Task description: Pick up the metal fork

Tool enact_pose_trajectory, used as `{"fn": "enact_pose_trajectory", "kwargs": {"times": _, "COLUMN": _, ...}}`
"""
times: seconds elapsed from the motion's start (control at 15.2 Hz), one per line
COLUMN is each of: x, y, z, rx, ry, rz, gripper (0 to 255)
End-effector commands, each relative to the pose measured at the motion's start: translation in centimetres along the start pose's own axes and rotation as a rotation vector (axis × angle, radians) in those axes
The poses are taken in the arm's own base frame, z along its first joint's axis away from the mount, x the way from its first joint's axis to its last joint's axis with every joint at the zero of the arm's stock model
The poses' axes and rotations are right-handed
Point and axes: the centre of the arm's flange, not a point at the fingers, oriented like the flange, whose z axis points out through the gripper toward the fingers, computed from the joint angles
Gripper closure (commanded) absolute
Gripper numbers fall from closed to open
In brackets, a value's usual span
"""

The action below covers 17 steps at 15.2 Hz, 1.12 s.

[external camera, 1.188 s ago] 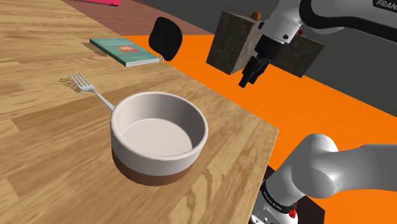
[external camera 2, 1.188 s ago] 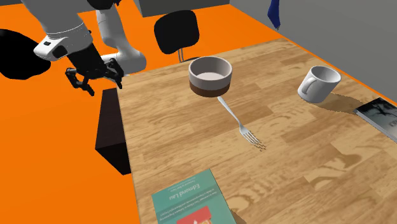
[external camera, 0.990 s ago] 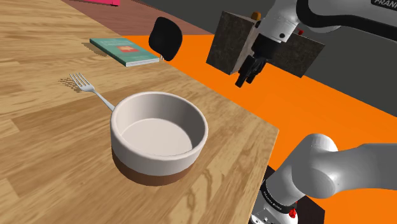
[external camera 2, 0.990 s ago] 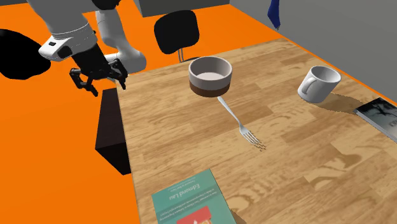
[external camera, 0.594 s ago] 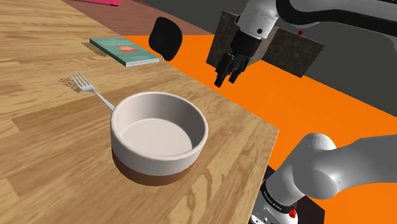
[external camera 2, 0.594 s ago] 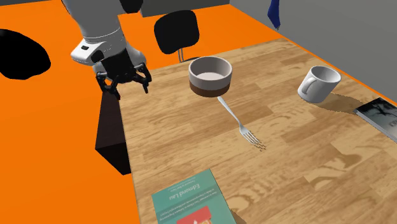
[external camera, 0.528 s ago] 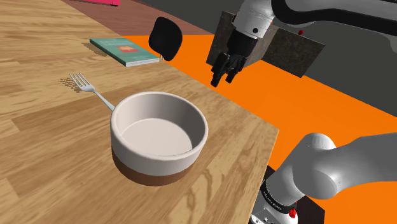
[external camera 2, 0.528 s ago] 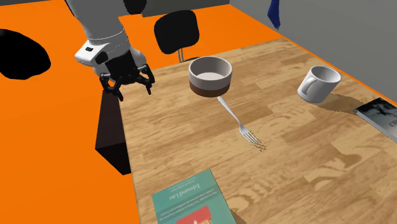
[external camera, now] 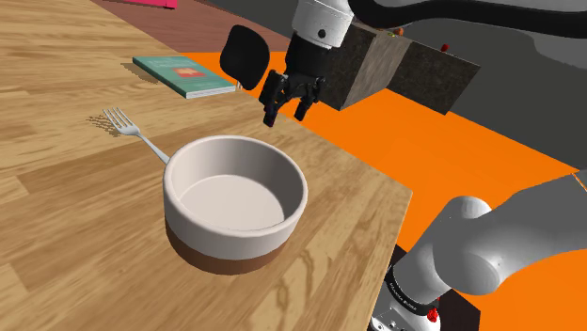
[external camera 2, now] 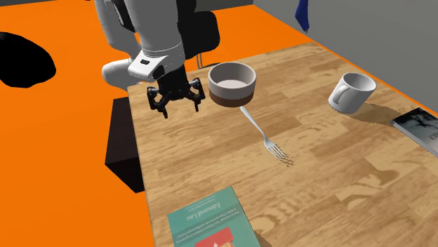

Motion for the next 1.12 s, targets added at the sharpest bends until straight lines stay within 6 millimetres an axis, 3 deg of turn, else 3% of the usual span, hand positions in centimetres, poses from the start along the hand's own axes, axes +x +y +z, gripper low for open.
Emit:
{"fn": "enact_pose_trajectory", "kwargs": {"times": 0.0, "x": 1.0, "y": -2.6, "z": -0.1, "rx": -0.002, "ry": 0.002, "rz": 0.008, "gripper": 0}}
{"fn": "enact_pose_trajectory", "kwargs": {"times": 1.06, "x": 11.2, "y": -21.2, "z": 2.3, "rx": -0.031, "ry": 0.016, "rz": 0.060, "gripper": 0}}
